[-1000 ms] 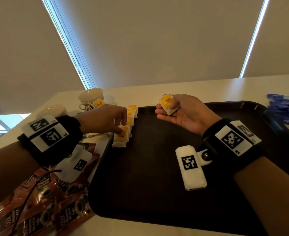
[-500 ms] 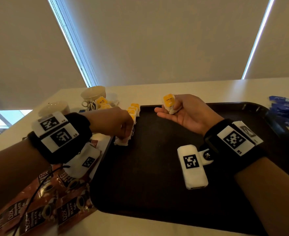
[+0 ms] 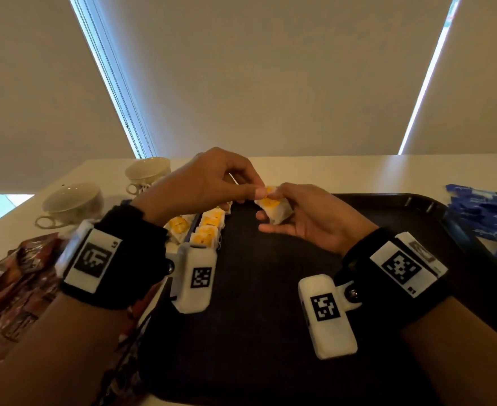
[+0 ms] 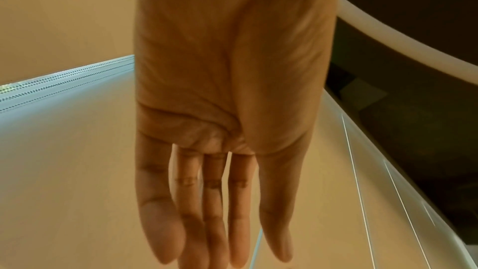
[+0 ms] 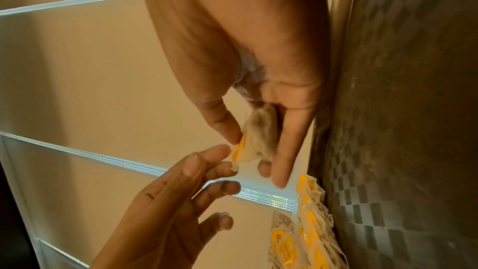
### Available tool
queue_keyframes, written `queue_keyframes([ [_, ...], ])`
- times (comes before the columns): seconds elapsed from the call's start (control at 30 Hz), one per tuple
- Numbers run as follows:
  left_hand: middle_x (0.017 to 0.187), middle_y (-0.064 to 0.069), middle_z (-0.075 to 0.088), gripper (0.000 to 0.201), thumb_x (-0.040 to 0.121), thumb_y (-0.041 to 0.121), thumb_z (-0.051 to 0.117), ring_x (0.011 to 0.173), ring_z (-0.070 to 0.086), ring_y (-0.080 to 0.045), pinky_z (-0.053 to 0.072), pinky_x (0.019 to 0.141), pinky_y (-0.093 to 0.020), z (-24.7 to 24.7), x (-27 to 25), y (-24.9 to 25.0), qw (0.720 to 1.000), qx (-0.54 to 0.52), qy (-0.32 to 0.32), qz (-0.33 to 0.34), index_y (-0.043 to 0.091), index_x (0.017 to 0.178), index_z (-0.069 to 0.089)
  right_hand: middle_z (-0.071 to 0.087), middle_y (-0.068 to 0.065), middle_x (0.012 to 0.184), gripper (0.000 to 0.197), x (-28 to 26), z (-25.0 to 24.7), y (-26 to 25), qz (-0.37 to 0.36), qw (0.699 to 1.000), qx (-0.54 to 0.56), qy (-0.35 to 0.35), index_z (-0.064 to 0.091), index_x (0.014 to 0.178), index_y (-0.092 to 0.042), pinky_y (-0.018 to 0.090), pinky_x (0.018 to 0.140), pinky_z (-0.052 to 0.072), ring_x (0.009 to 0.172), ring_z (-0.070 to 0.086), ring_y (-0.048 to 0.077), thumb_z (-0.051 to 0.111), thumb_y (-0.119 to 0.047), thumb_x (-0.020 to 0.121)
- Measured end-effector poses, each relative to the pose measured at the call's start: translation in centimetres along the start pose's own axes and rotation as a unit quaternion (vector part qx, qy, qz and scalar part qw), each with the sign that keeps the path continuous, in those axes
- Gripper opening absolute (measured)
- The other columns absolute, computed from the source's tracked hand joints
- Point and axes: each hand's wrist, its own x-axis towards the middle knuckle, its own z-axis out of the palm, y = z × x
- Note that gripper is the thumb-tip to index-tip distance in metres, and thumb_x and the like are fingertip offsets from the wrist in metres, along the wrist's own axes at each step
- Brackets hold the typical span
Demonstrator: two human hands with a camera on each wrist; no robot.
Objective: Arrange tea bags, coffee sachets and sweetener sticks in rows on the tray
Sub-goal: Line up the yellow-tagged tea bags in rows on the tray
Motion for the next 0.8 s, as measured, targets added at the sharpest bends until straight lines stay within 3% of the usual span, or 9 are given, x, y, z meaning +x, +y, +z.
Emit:
queue_keyframes([
  [0.1,0.091,0.002,0.071,0.019,0.083,0.032,0.065,0.080,0.067,-0.010,0.056,0.063,-0.021,-1.2,-0.5,-0.3,1.000,-0.002,0.013,0.004,0.019,0.096,0.069,0.061,0.013,0.115,0.030,0.4,-0.2,0.2,-0.023,0.997,-0.071,0.020,0.058,0.117,-0.003,0.034,0.078,0.058,0.099,0.063,0.021,0.059,-0.011,0.089],
  [0.23,0.088,0.003,0.069,0.030,0.081,0.036,0.061,0.079,0.067,-0.007,0.056,0.064,-0.019,-4.6,-2.0,-1.2,0.997,-0.011,0.076,-0.003,0.016,0.102,0.067,0.067,0.008,0.107,0.017,0.5,0.1,0.4,-0.060,0.979,-0.183,0.062,0.066,0.099,-0.009,0.036,0.091,0.053,0.103,0.063,0.021,0.066,-0.013,0.083],
  [0.33,0.089,0.001,0.070,0.036,0.080,0.038,0.061,0.077,0.068,-0.008,0.056,0.064,-0.022,-7.7,-3.8,-2.6,0.988,-0.038,0.147,-0.011,0.014,0.105,0.067,0.070,0.005,0.099,0.006,0.0,1.2,0.7,-0.086,0.959,-0.260,0.079,0.067,0.086,-0.013,0.025,0.077,0.056,0.091,0.067,0.013,0.069,-0.011,0.080],
  [0.43,0.089,0.002,0.070,0.042,0.076,0.045,0.060,0.073,0.067,-0.004,0.056,0.060,-0.018,-10.3,-5.5,-4.4,0.976,-0.053,0.209,-0.029,0.016,0.105,0.066,0.069,0.004,0.095,0.011,-0.7,2.7,1.0,-0.091,0.928,-0.352,0.077,0.066,0.089,-0.015,0.015,0.060,0.051,0.080,0.067,0.008,0.070,-0.014,0.079],
  [0.57,0.087,0.002,0.069,0.014,0.088,0.034,0.062,0.065,0.065,0.002,0.054,0.055,-0.015,-12.2,-6.9,-6.7,0.963,-0.043,0.262,-0.047,0.023,0.096,0.065,0.068,0.001,0.096,0.012,-1.2,4.4,1.2,-0.044,0.906,-0.416,0.057,0.065,0.091,-0.019,0.022,0.071,0.056,0.086,0.066,0.012,0.068,-0.020,0.080],
  [0.67,0.088,0.005,0.068,0.020,0.089,0.035,0.060,0.067,0.066,0.002,0.054,0.055,-0.013,-12.5,-7.3,-7.1,0.960,-0.039,0.274,-0.044,0.020,0.103,0.064,0.070,0.001,0.091,0.011,-0.8,5.7,1.6,0.012,0.895,-0.444,0.037,0.066,0.089,-0.019,0.025,0.074,0.054,0.083,0.066,0.011,0.069,-0.022,0.079],
  [0.8,0.090,0.005,0.070,0.026,0.088,0.035,0.062,0.075,0.068,-0.005,0.055,0.062,-0.018,-12.8,-7.6,-6.9,0.957,-0.062,0.282,-0.027,0.018,0.108,0.065,0.072,0.005,0.091,0.022,-0.3,7.3,2.3,0.072,0.911,-0.407,-0.015,0.067,0.092,-0.014,0.024,0.073,0.055,0.078,0.066,0.010,0.071,-0.022,0.072],
])
